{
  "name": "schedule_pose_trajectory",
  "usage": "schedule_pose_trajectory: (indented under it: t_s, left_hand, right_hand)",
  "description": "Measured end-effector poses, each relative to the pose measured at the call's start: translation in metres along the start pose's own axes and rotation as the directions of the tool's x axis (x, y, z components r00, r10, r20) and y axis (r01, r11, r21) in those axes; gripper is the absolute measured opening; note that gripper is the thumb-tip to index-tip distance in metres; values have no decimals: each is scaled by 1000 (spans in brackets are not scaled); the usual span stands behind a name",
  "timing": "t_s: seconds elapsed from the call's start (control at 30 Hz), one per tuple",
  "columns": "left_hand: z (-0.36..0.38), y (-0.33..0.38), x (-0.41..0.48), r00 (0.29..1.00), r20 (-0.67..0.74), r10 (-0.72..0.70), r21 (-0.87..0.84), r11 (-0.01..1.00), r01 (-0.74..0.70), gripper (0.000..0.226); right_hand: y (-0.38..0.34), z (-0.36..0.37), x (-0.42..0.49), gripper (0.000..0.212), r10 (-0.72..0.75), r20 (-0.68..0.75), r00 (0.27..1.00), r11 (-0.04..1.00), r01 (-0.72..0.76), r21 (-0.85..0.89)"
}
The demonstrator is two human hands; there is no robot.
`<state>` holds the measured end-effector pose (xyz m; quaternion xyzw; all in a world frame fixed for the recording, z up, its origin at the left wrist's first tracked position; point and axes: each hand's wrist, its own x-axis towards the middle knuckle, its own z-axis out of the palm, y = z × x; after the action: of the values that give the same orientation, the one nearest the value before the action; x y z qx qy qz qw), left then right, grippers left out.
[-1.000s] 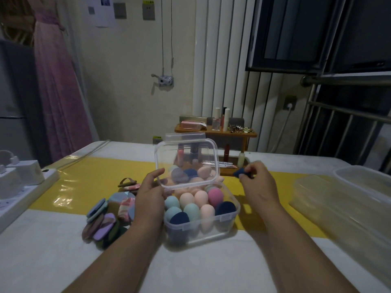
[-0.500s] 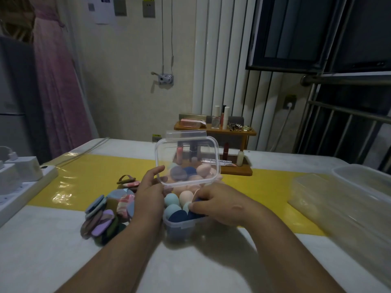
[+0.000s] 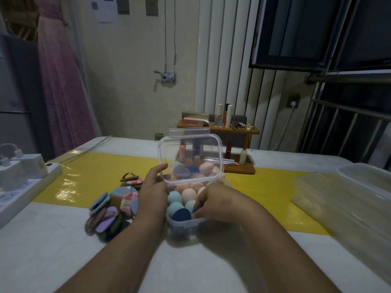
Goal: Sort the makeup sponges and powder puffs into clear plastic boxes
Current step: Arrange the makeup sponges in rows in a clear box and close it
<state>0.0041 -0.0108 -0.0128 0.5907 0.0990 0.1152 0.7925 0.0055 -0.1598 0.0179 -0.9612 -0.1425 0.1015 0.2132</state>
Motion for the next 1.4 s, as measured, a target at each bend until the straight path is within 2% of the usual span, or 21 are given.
schedule_pose_trajectory:
  t_s: [0.17,0.3,0.47,0.73,0.9,1.03,1.23,1.33,1.4]
  left_hand:
    - [0,0,0,1000,-9,-3,20,1000,3,61]
    - [0,1,-1,1000,-3,6,19,1000,-6,60]
    - [1,2,-1,1000,-10,3,17,1000,-3,57]
    - [1,3,-2,1000,-11,-3,26,1000,3,56]
    - [1,5,-3,1000,1,-31,-19,999,31,58]
    - [2,10,-5,999,4,-44,-38,998,44,59]
    - [1,13,-5,998,2,-64,-60,996,64,62]
    - [0,15,-5,997,-6,-74,-45,996,74,62]
    - [-1,17,-5,997,-17,-74,-24,997,74,62]
  right_hand:
    - [2,-3,-3,34,56,25,998,996,-58,71]
    - [2,0,0,26,43,-9,999,998,-42,41]
    - [0,4,9,20,114,-74,991,993,-114,-3]
    - [4,-3,-4,16,5,-74,997,998,0,65]
    - [6,-11,-12,14,-51,-176,983,964,95,249]
    - [12,-17,-13,17,-77,-325,942,919,194,344]
    - [40,-21,-2,18,111,-578,808,859,214,464]
    - [59,-19,4,15,214,-597,773,867,132,481]
    - [71,-14,10,13,254,-573,780,881,58,469]
